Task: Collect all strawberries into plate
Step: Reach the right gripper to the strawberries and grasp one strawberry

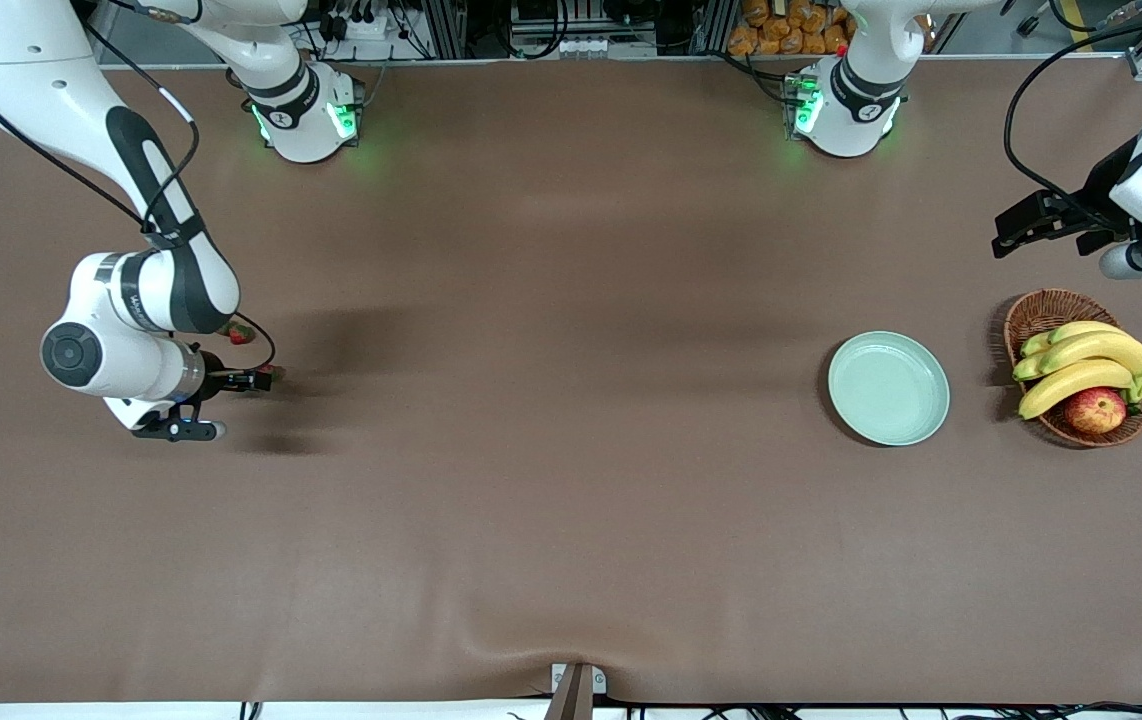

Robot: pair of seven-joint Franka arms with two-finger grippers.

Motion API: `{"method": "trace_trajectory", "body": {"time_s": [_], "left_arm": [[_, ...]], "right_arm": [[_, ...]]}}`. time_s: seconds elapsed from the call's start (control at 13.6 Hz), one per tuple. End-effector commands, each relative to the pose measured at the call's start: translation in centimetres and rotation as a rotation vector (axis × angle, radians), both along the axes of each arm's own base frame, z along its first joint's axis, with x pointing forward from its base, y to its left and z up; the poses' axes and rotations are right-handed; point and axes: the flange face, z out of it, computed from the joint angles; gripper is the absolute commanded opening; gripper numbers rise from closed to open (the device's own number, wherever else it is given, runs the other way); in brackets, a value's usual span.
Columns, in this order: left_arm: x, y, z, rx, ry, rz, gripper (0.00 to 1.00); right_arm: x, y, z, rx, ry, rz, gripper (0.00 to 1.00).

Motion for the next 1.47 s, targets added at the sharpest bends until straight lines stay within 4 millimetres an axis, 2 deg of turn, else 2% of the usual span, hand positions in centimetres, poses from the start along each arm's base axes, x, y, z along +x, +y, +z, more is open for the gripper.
{"method": "trace_trajectory", "body": {"time_s": [0.0, 0.29, 0.44, 0.66, 0.81, 0.88, 0.96, 1.18, 1.4], "left_arm": [[-0.1, 0.1, 0.1, 0.003, -0.011, -0.016, 1.0], [-0.1, 0.1, -0.2, 0.006, -0.006, -0.018, 1.0], [-0.1, 0.1, -0.4, 0.007, -0.003, -0.018, 1.0], [-0.3, 0.1, -0.8, 0.012, 0.005, -0.018, 1.0], [-0.3, 0.1, -0.8, 0.013, 0.006, -0.018, 1.0], [-0.3, 0.1, -0.8, 0.013, 0.005, -0.018, 1.0], [-0.3, 0.1, -0.8, 0.013, 0.004, -0.018, 1.0], [-0.4, 0.2, -0.7, 0.014, 0.003, -0.016, 1.0], [-0.4, 0.2, -0.8, 0.015, 0.001, -0.017, 1.0]], "right_arm": [[-1.1, 0.3, -1.1, 0.011, 0.007, 0.002, 0.79], [-1.7, 0.7, -1.8, 0.012, 0.022, 0.008, 0.68], [-1.9, 0.7, -2.7, 0.014, 0.038, 0.007, 0.55], [-2.0, 1.2, -3.3, 0.014, 0.03, 0.016, 0.49], [-2.0, 1.6, -3.2, 0.017, 0.03, 0.019, 0.25], [-1.9, 2.3, -3.1, 0.022, 0.03, 0.028, 0.08], [-1.6, 2.7, -2.4, 0.022, 0.024, 0.028, 0.0], [-0.3, 5.6, 0.6, 0.049, 0.055, 0.02, 0.0], [2.6, 10.2, 6.0, 0.083, 0.076, -0.041, 0.0]]}}
